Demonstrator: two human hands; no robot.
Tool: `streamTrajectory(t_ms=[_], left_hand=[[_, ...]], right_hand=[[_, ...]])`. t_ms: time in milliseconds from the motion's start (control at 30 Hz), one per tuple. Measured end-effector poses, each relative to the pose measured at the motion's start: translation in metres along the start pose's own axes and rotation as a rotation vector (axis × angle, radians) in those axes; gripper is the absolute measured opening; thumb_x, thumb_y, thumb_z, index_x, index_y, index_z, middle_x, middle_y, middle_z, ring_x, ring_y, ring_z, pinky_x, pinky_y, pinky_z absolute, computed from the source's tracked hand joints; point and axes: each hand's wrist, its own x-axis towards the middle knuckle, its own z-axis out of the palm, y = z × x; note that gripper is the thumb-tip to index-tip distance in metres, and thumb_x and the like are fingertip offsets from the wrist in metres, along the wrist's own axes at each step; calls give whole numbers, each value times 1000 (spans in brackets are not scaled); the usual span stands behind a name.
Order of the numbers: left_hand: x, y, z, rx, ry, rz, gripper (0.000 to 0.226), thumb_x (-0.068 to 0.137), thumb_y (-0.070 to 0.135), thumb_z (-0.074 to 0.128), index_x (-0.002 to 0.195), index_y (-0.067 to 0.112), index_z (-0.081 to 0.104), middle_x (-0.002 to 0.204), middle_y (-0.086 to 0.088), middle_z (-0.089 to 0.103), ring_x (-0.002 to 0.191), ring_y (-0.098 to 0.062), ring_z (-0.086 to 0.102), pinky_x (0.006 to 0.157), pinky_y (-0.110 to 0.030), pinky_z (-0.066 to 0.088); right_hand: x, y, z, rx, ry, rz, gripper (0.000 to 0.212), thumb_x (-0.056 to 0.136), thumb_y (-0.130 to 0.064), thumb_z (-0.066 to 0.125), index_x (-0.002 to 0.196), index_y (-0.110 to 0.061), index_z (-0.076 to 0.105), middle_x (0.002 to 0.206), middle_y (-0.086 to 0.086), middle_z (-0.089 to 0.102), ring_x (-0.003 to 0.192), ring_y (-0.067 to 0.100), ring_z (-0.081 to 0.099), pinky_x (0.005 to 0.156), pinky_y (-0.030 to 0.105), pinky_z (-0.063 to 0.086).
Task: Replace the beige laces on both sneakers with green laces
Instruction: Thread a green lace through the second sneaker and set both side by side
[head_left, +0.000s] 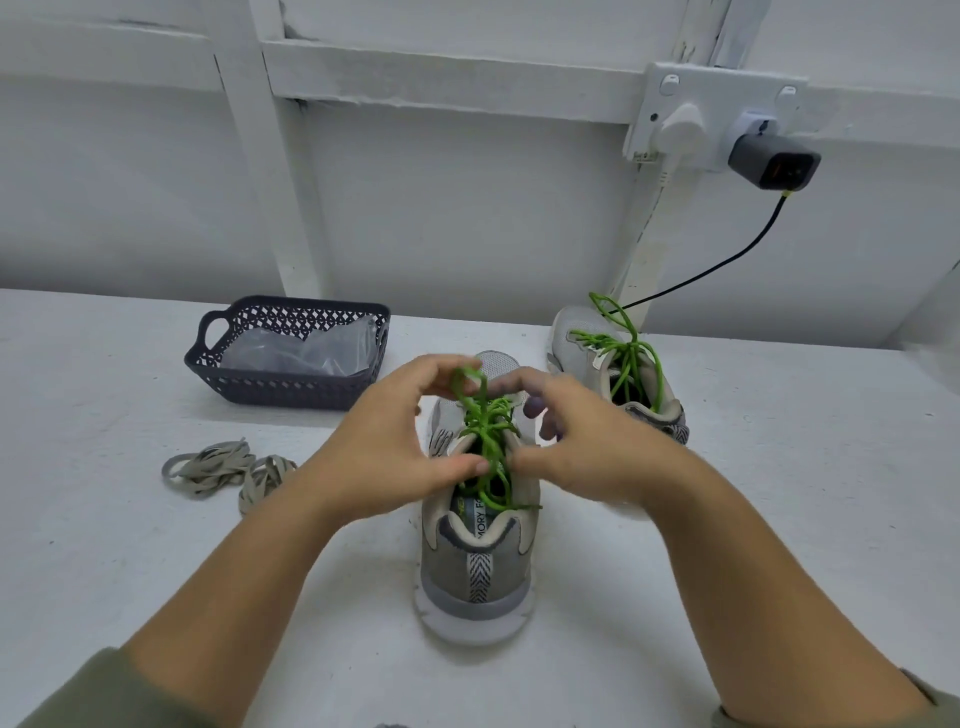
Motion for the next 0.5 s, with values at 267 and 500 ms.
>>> streamTrajectory(t_ms=[267, 500], left_hand=[[-26, 16, -4, 189, -39, 198, 24, 85, 39, 58, 87, 25, 77, 87, 17, 72, 82, 4, 65, 73, -11, 47], [-2, 28, 8, 435, 125, -343, 57, 54, 52, 87, 65, 23, 39, 62, 9, 49, 57, -5, 40, 49, -27, 27]], right_hand=[[2, 7, 8, 63, 63, -130, 17, 95, -32, 55, 93, -28, 72, 73, -1, 56, 62, 6, 53, 57, 24, 43], [9, 8, 17, 118, 201, 125, 42, 74, -32, 80, 97, -23, 46, 79, -6, 53, 66, 10, 50, 54, 27, 42]])
